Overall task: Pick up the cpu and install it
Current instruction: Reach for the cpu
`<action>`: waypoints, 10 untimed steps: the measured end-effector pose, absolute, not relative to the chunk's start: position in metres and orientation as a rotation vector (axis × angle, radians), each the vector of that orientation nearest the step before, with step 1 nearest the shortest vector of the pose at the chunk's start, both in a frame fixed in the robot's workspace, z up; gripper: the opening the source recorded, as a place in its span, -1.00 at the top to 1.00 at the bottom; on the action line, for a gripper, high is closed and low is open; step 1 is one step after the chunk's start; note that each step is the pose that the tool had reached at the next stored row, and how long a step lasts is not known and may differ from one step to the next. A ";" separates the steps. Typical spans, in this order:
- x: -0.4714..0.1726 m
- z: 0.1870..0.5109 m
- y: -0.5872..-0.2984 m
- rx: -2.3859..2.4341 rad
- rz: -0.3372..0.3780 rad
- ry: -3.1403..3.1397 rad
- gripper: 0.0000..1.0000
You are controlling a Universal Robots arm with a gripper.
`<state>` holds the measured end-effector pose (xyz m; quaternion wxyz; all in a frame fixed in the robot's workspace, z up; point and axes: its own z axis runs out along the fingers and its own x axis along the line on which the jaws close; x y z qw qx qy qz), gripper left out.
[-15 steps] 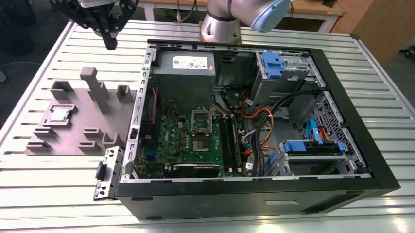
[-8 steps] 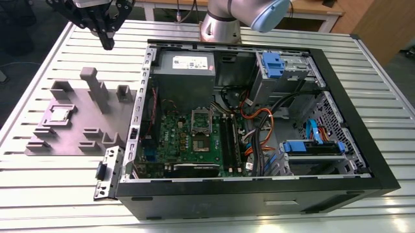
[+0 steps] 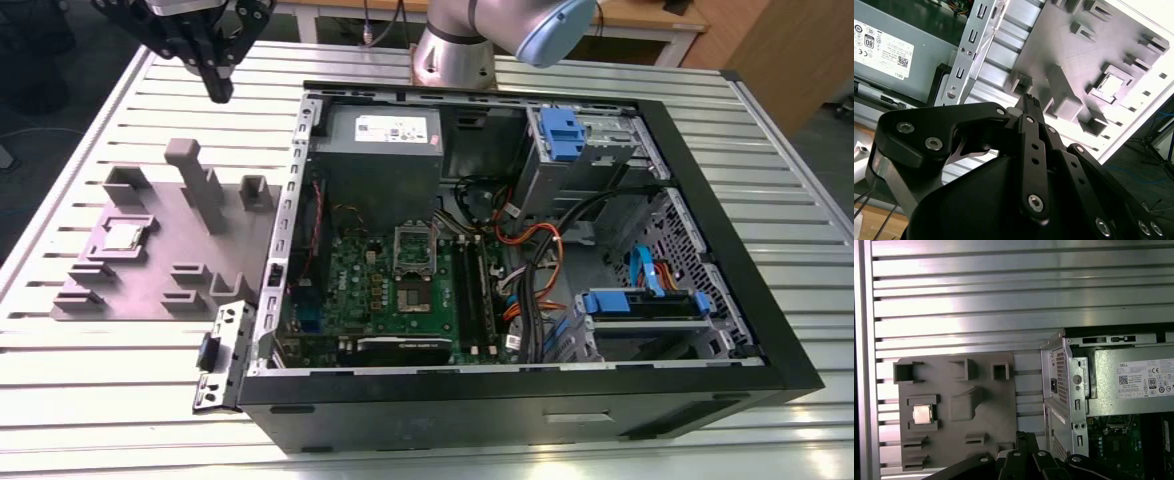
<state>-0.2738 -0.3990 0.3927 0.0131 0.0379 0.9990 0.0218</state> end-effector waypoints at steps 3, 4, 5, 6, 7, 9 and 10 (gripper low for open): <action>-0.275 0.393 -0.399 0.118 0.068 3.112 0.79; -0.275 0.393 -0.399 0.118 0.068 3.112 0.79; -0.275 0.393 -0.399 0.118 0.068 3.112 0.79; -0.275 0.393 -0.399 0.118 0.068 3.112 0.79; -0.276 0.393 -0.399 0.118 0.068 3.112 0.79; -0.276 0.393 -0.399 0.118 0.068 3.113 0.79; -0.276 0.393 -0.399 0.118 0.068 3.112 0.79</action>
